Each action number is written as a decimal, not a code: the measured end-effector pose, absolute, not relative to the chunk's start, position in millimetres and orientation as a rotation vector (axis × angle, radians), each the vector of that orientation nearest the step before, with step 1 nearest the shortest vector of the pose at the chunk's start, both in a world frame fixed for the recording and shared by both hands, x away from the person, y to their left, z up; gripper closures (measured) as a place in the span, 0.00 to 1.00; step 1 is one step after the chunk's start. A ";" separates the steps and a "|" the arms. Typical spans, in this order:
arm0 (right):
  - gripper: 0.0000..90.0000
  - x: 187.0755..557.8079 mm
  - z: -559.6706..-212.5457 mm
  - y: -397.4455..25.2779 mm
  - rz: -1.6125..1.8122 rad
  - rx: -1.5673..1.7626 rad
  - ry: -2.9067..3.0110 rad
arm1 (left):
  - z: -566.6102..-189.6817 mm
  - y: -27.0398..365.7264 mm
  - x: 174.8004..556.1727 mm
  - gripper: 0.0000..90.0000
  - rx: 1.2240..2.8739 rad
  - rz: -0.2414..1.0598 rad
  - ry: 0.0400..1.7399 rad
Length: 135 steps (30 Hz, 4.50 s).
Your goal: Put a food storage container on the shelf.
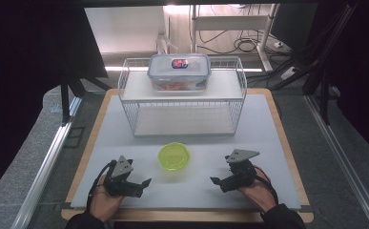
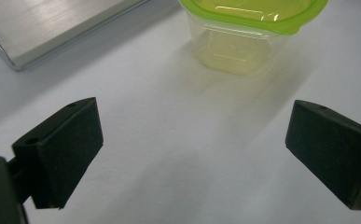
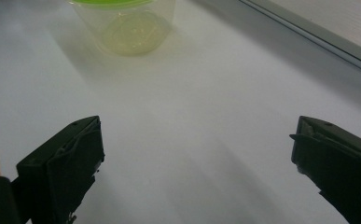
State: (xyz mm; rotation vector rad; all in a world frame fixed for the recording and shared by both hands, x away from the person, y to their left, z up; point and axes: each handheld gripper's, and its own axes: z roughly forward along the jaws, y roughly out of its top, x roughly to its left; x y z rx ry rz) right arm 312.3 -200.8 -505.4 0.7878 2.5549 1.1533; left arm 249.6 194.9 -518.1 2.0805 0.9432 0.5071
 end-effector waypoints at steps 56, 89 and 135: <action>0.58 404.1 -493.8 -109.5 1.396 1.151 2.712 | -529.1 183.4 251.0 0.07 2.213 0.437 0.890; 0.91 407.0 -476.7 -131.8 1.749 1.370 2.790 | -524.6 187.2 250.0 0.06 2.160 0.476 0.897; 0.91 435.5 -302.1 -160.4 1.898 1.325 2.509 | -525.8 186.7 250.9 0.05 2.167 0.470 0.900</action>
